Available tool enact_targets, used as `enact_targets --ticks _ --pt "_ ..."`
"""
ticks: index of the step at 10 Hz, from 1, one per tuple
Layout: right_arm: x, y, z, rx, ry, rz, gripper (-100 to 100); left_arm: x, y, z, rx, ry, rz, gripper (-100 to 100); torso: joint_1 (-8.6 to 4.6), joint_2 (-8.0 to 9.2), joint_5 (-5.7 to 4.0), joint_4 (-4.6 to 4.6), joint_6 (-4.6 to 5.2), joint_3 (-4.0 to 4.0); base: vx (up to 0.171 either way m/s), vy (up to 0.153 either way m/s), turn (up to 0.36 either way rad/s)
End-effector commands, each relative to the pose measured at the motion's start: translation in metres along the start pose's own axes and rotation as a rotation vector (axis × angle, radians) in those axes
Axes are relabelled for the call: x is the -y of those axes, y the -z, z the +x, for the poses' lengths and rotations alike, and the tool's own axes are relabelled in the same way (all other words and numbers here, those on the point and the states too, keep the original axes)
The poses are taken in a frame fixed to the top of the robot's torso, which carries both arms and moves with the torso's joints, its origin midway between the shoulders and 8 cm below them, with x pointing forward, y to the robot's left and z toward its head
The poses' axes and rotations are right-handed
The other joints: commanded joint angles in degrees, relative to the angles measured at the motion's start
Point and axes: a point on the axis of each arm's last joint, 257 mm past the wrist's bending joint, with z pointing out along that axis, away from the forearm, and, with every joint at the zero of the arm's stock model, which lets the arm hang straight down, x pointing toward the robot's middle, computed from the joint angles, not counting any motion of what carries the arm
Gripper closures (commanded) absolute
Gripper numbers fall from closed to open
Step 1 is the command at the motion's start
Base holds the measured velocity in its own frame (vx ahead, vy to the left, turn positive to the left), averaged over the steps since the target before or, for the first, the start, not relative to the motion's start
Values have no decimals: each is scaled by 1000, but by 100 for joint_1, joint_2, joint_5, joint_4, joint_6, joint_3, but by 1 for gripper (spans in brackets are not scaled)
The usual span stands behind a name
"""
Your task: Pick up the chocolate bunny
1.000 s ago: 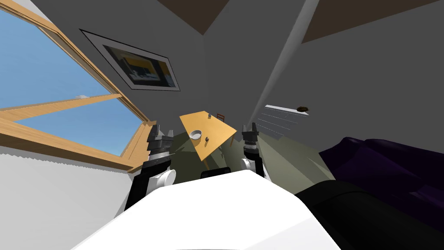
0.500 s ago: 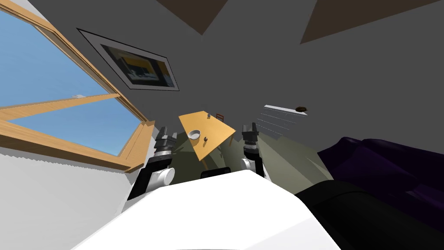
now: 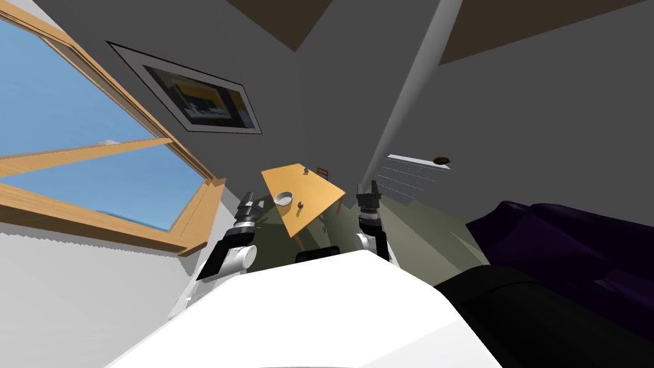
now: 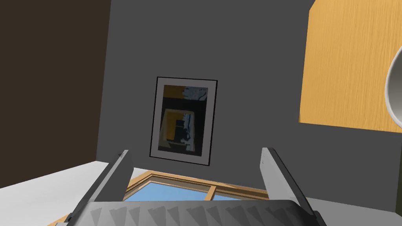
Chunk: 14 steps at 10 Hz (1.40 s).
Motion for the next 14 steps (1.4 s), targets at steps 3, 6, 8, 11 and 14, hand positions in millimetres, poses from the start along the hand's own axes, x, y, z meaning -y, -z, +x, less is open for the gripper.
enact_targets --ticks 3,6,8,11,14 --pt "0 0 0 0 0 0 0 -46 -7 -21 23 27 -132 -100 5 0 1 0 0 0 15 -52 -19" --pt "0 0 0 0 0 0 0 -88 -10 -42 57 55 -250 -100 -23 -15 -5 -4 -1 -9 46 -99 -22" --pt "0 0 0 0 0 0 0 -107 -10 -54 79 73 -303 -100 -4 -5 -2 -1 -1 -3 18 -54 -22" --pt "0 0 0 0 0 0 0 -136 -12 -75 125 114 -392 -100 5 -4 0 -1 -1 -2 31 -49 -20" --pt "0 0 0 0 0 0 0 -165 -11 -98 181 164 -475 -100 -1 -4 -1 -1 0 -2 28 -66 -30"
